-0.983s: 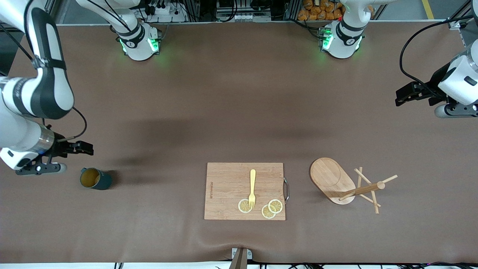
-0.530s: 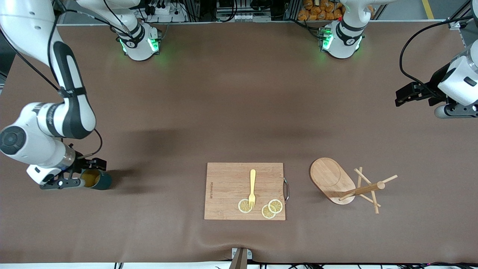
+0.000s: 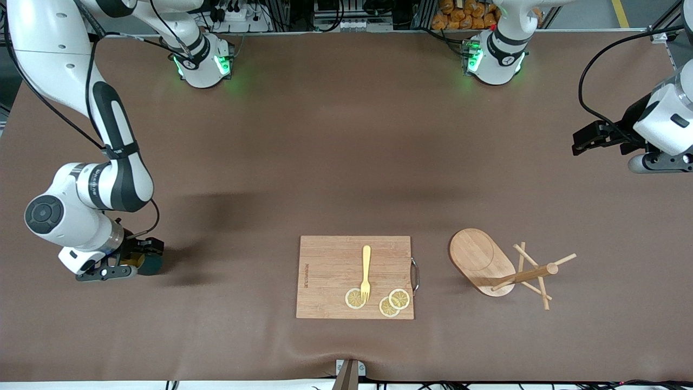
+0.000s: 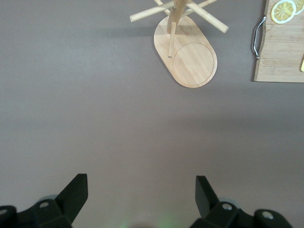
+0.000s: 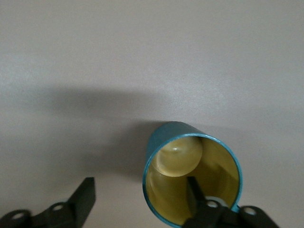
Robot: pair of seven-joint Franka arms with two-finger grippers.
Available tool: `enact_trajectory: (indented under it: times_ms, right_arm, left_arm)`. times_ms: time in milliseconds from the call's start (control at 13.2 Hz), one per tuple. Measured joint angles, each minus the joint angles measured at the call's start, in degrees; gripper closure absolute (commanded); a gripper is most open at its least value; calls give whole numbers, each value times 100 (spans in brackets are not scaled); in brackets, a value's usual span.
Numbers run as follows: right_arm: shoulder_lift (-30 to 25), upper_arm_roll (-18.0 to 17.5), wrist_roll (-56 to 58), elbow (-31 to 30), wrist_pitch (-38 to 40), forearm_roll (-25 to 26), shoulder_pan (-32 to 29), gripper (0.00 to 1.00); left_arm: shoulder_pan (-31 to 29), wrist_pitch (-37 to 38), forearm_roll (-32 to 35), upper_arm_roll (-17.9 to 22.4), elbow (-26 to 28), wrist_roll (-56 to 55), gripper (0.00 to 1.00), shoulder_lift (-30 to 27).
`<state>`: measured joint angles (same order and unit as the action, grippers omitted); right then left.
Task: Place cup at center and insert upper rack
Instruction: 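Grasp the teal mug with the right gripper and lift it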
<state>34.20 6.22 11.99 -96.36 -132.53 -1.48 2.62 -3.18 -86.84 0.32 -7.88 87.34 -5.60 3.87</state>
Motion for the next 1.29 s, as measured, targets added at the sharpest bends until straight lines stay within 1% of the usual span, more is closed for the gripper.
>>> enact_trajectory:
  times_ms: [151,227,757,908,1059,1135,1286]
  right_arm:
    - [71,0,215,0,-42,0,0,92]
    - [88,-1,244,0,-50,0,0,100]
    - [90,-37,257,77,-50,-1,4,100]
    - [79,-165,258,151,-50,-1,34,100]
    - [-8,-409,258,253,-18,-1,122,100]
    - [-94,-513,258,283,139,-3,241,100]
    - [-252,-587,212,287,592,-15,664,100]
  left_arm:
    - [-1,0,0,0,4,0,0,2]
    - [-1,0,0,0,6,0,0,3]
    - [-12,-13,0,2,51,0,0,9]
    - [-13,-24,0,3,56,0,0,10]
    - [-15,-38,0,5,58,0,0,10]
    - [-15,-43,1,6,60,0,0,11]
    - [-16,-49,1,6,64,0,0,11]
